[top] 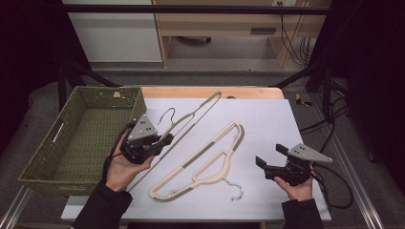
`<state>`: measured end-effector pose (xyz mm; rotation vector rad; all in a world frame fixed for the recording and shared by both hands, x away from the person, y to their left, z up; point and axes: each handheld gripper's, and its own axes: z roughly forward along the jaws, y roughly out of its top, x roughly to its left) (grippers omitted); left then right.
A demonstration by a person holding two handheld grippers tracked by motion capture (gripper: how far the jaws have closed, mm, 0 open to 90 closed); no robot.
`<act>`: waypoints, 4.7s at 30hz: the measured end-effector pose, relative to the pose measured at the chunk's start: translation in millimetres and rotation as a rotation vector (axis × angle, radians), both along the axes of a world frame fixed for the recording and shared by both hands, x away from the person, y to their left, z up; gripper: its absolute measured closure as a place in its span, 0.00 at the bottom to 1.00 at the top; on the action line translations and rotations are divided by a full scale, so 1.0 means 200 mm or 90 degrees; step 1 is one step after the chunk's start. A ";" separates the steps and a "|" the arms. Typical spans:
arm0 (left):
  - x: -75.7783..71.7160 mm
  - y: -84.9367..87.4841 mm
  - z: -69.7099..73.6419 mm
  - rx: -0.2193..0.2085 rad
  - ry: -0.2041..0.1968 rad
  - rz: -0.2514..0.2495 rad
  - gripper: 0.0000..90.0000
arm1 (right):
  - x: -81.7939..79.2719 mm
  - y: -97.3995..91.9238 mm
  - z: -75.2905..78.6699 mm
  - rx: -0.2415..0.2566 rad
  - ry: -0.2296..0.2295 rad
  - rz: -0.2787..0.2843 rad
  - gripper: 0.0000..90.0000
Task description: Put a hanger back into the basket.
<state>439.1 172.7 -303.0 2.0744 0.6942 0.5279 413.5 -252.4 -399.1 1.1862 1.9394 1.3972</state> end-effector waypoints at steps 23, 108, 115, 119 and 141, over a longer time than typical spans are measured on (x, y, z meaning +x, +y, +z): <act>0.11 0.50 0.26 -0.004 -0.015 0.038 0.95 | 0.00 0.00 0.00 -0.006 -0.004 -0.001 0.09; 0.28 0.92 -0.51 0.173 0.152 0.127 0.72 | 0.00 0.01 -0.01 -0.030 -0.006 0.013 0.06; 0.27 0.93 -0.49 0.164 0.132 0.135 0.63 | -0.01 0.01 -0.01 -0.030 -0.009 0.014 0.06; 0.25 0.95 -0.43 0.130 0.090 0.157 0.47 | -0.01 0.02 0.00 -0.029 -0.011 0.017 0.06; -0.06 0.57 -0.14 -0.121 -0.088 0.125 0.07 | -0.02 0.10 -0.01 -0.017 0.010 0.063 0.09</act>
